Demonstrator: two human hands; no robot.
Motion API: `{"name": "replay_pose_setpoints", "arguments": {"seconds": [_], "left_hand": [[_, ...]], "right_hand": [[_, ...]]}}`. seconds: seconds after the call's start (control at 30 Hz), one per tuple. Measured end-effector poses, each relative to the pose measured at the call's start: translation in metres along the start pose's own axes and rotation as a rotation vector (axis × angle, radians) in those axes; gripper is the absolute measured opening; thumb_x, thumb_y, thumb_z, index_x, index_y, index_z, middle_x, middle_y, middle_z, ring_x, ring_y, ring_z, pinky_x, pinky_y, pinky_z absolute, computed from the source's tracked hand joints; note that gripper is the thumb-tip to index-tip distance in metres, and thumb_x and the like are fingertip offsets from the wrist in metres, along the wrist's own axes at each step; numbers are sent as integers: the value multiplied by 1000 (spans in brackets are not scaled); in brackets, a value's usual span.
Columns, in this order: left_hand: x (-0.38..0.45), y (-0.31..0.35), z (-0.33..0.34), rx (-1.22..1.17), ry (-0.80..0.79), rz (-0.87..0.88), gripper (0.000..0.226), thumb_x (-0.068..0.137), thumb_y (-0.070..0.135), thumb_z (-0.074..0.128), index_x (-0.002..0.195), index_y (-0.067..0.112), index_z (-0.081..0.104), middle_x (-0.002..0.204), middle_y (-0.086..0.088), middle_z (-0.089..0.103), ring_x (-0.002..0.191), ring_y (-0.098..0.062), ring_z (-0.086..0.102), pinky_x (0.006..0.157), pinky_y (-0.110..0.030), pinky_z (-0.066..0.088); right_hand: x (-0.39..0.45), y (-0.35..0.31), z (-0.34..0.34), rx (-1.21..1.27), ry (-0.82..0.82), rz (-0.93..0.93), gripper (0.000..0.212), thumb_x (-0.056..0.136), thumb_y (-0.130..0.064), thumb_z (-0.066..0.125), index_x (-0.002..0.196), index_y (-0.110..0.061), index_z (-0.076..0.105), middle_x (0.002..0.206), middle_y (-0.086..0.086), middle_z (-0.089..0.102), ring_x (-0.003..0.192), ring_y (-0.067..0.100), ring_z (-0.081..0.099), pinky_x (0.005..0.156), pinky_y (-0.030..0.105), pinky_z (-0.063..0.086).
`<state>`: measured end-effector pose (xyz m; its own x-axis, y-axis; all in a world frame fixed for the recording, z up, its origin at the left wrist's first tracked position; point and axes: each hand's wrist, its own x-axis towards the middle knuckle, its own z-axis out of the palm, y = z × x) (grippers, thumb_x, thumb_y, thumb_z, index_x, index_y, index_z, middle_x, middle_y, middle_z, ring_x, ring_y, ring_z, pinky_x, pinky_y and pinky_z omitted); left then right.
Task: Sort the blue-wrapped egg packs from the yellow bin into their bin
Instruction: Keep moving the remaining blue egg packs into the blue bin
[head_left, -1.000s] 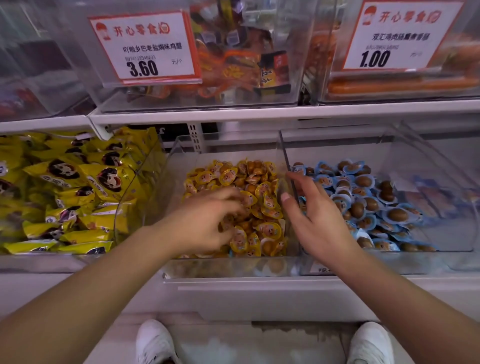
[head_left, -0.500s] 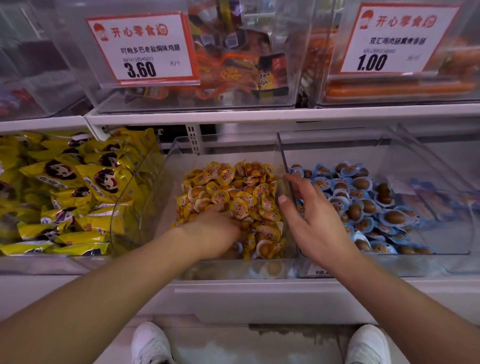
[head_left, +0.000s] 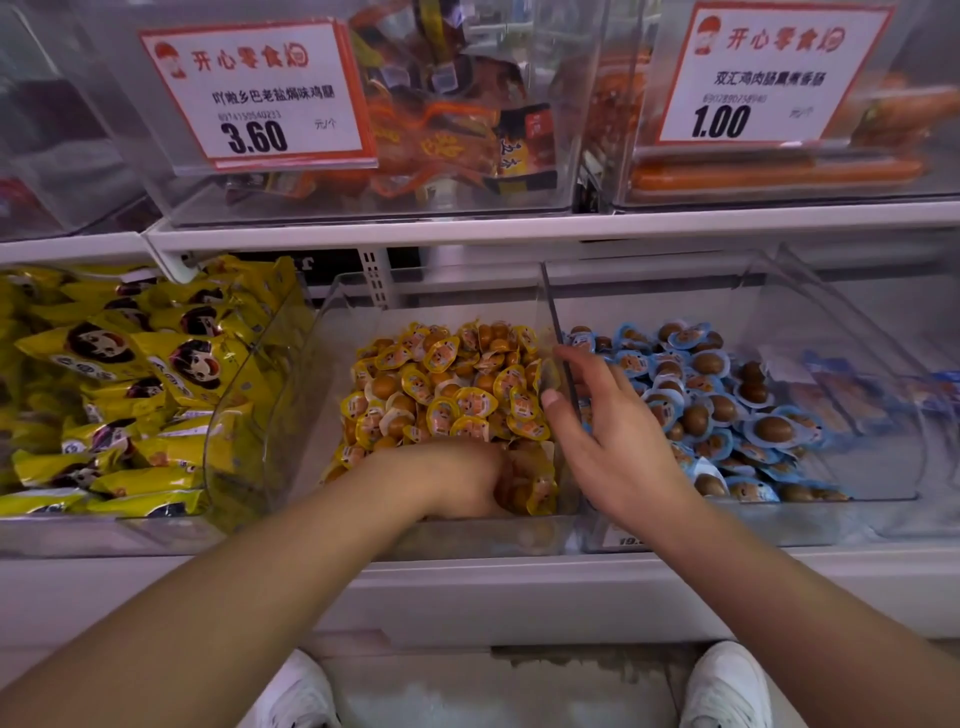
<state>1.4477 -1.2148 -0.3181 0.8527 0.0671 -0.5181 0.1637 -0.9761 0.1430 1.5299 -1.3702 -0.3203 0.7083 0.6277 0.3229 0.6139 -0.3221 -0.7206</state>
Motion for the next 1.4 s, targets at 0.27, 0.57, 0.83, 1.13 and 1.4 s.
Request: {"name": "replay_pose_setpoints", "arguments": {"seconds": [0.27,0.57,0.83,1.13,1.4], "left_hand": [[6,-10,8,249,215,-26,41,83,55,62,67,23,43,65,5,45,58,-17,47,52,-28,35],[-30,-57,6,-204,549,-134,31,71,46,82,83,35,56,82,14,62,77,-7,58,57,-25,42],[-56,-15,-5,-943,967,71,2,92,25,68,94,25,67,73,11,66,66,4,59,60,-10,42],[-61,73,-15,-605,1145,278,53,94,47,52,144,44,34,140,36,36,140,0,31,114,-40,32],[-43,20,-1,-922,1077,11,18,97,28,57,99,42,68,106,16,69,97,-10,66,84,-38,54]], "right_hand": [[0,-3,-1,7,-10,-7,51,98,-48,44,147,-35,35,139,1,49,121,18,54,93,30,47],[-1,-5,-2,-28,-7,-20,51,99,-47,44,147,-34,36,142,-1,46,126,16,50,93,26,41],[-7,-36,-17,76,297,-268,31,96,-21,53,126,-14,61,122,1,55,117,14,53,97,21,42],[-12,-74,-42,1444,-419,541,45,100,-43,46,123,-11,68,119,17,70,96,28,72,70,38,60],[4,-25,-76,1325,-111,724,26,87,-12,60,112,-5,63,92,16,65,62,20,63,34,19,33]]}}
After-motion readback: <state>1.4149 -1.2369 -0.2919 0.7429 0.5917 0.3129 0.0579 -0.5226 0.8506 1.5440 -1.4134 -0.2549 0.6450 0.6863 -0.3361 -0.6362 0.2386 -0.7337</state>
